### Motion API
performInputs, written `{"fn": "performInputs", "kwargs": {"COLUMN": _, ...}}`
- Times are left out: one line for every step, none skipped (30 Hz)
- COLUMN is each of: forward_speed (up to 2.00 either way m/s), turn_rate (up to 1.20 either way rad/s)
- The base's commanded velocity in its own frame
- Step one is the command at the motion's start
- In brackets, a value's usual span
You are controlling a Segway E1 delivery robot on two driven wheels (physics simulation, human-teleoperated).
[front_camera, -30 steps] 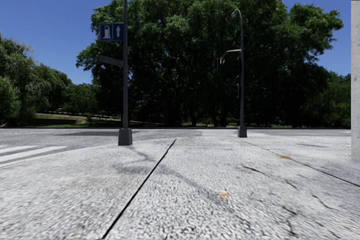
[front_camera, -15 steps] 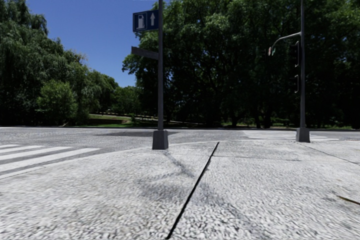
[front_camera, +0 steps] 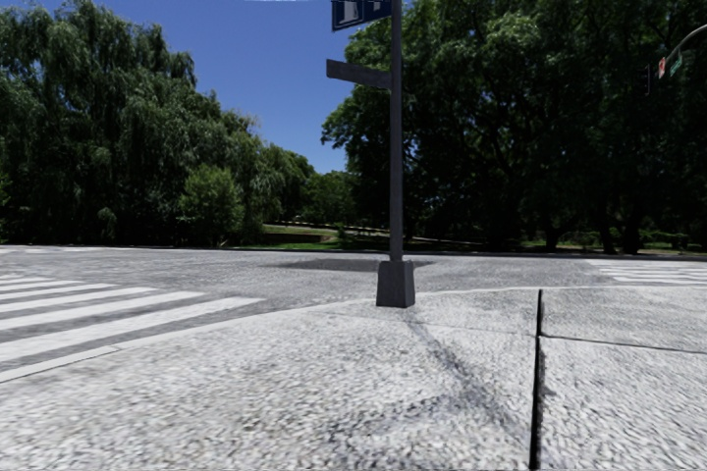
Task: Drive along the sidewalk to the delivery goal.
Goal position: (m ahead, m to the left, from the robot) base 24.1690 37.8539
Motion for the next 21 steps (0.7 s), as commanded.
{"fn": "performInputs", "kwargs": {"forward_speed": 2.0, "turn_rate": 0.55}}
{"fn": "performInputs", "kwargs": {"forward_speed": 2.0, "turn_rate": 0.57}}
{"fn": "performInputs", "kwargs": {"forward_speed": 2.0, "turn_rate": 0.58}}
{"fn": "performInputs", "kwargs": {"forward_speed": 2.0, "turn_rate": 0.58}}
{"fn": "performInputs", "kwargs": {"forward_speed": 2.0, "turn_rate": 0.58}}
{"fn": "performInputs", "kwargs": {"forward_speed": 2.0, "turn_rate": 0.58}}
{"fn": "performInputs", "kwargs": {"forward_speed": 2.0, "turn_rate": 0.58}}
{"fn": "performInputs", "kwargs": {"forward_speed": 2.0, "turn_rate": 0.58}}
{"fn": "performInputs", "kwargs": {"forward_speed": 2.0, "turn_rate": 0.58}}
{"fn": "performInputs", "kwargs": {"forward_speed": 2.0, "turn_rate": 0.58}}
{"fn": "performInputs", "kwargs": {"forward_speed": 2.0, "turn_rate": 0.58}}
{"fn": "performInputs", "kwargs": {"forward_speed": 2.0, "turn_rate": 0.58}}
{"fn": "performInputs", "kwargs": {"forward_speed": 2.0, "turn_rate": 0.58}}
{"fn": "performInputs", "kwargs": {"forward_speed": 2.0, "turn_rate": 0.58}}
{"fn": "performInputs", "kwargs": {"forward_speed": 2.0, "turn_rate": 0.59}}
{"fn": "performInputs", "kwargs": {"forward_speed": 2.0, "turn_rate": 0.59}}
{"fn": "performInputs", "kwargs": {"forward_speed": 2.0, "turn_rate": 0.6}}
{"fn": "performInputs", "kwargs": {"forward_speed": 2.0, "turn_rate": 0.6}}
{"fn": "performInputs", "kwargs": {"forward_speed": 2.0, "turn_rate": 0.6}}
{"fn": "performInputs", "kwargs": {"forward_speed": 2.0, "turn_rate": 0.61}}
{"fn": "performInputs", "kwargs": {"forward_speed": 2.0, "turn_rate": 0.64}}
